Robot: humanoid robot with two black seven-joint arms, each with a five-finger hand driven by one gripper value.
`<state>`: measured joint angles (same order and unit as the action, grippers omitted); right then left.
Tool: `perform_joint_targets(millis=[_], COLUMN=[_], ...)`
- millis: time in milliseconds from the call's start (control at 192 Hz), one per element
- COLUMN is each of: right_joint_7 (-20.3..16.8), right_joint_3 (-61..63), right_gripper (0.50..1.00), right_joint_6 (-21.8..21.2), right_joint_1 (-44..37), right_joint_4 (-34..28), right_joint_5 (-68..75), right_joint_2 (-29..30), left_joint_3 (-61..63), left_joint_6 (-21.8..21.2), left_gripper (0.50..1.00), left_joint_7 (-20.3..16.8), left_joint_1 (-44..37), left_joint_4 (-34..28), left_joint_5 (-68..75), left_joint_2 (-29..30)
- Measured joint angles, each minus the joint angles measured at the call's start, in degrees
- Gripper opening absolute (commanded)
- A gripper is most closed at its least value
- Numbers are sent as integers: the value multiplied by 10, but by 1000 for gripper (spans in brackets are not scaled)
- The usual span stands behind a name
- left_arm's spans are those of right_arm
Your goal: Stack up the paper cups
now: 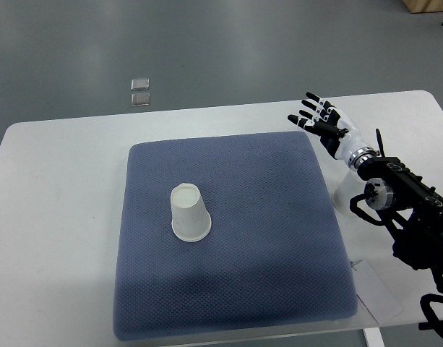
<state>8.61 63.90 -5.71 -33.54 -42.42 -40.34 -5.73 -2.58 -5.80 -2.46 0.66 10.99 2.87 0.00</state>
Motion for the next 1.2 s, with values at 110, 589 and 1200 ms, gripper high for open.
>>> perform_joint_targets(millis=[110, 589, 1200], right_joint_7=[0, 1, 1], right_joint_3=[0, 1, 4], right_gripper=[913, 915, 915], right_joint_6=[0, -4, -2], right_joint_1=[-1, -2, -6], right_joint_4=[0, 0, -2], right_joint_5=[0, 1, 2], right_joint_2=[-1, -1, -2], left_joint_3=[-1, -1, -1], left_joint_6=[0, 0, 0], left_gripper=[1000, 1000, 1000], left_joint_7=[0, 0, 0], left_joint_1=[0, 0, 0], left_joint_4=[0, 0, 0], left_joint_5=[0, -1, 0], left_joint_2=[0, 0, 0])
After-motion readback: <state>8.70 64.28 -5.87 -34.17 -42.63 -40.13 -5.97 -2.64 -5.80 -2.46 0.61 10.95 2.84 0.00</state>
